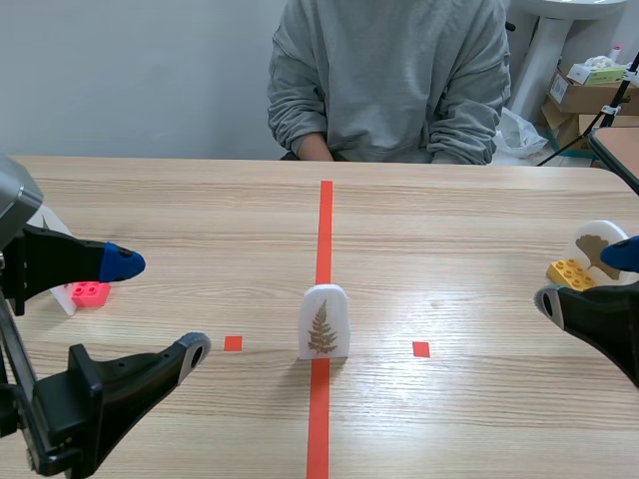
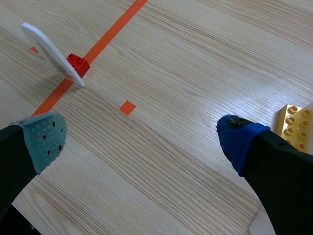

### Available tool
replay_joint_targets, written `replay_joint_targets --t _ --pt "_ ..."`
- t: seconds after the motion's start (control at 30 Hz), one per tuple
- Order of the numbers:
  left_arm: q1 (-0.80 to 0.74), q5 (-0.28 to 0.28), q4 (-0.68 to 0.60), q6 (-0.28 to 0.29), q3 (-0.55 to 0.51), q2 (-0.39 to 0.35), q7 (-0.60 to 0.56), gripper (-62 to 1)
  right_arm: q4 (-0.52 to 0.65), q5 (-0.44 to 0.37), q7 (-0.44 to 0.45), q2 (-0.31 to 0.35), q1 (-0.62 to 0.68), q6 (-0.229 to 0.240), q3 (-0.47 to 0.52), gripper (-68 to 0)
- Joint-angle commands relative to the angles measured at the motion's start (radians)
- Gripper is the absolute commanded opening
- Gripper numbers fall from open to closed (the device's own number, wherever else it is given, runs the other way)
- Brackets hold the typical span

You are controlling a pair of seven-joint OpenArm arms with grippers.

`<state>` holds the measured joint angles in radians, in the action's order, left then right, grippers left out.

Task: Do the leaf sorting experiment

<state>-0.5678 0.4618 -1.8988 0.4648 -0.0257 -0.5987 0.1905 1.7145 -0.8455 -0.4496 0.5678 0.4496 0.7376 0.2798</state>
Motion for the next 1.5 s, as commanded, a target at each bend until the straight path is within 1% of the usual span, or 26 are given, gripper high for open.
replay_joint_targets --t 0.0,0.73,1.0,1.07,1.17,1.23,1.37,1.47 --pt "0.0 0.013 -0.011 -0.002 0.004 0.0 -0.015 0.8 0.012 -0.014 0.011 0.008 -0.003 0.008 0.013 -3.7" --pt "0.0 0.013 -0.011 -0.002 0.005 0.0 -0.017 0.8 0.012 -0.014 0.011 0.008 -0.003 0.008 0.013 -3.7" --pt "0.0 0.002 -0.011 -0.002 0.005 0.0 -0.016 0.8 0.012 -0.014 0.011 0.008 -0.003 0.008 0.013 -3.7" --pt "0.0 -0.011 -0.008 -0.002 0.005 -0.001 -0.017 0.8 0.012 -0.014 0.011 0.008 -0.003 0.008 0.013 -3.7" --pt "0.013 -0.022 0.023 -0.001 0.009 -0.008 -0.032 0.8 0.012 -0.014 0.011 0.008 -0.003 0.008 0.013 -3.7" --pt "0.035 -0.043 0.061 0.0 0.031 -0.025 -0.06 0.8 0.012 -0.014 0.011 0.008 -0.003 0.008 0.013 -3.7" --pt "0.116 -0.09 0.162 -0.001 0.108 -0.06 -0.098 0.8 0.012 -0.014 0.011 0.008 -0.003 0.008 0.013 -3.7" --pt "0.194 -0.093 0.249 -0.001 0.181 -0.072 -0.122 0.8 0.012 -0.014 0.011 0.008 -0.003 0.008 0.013 -3.7"
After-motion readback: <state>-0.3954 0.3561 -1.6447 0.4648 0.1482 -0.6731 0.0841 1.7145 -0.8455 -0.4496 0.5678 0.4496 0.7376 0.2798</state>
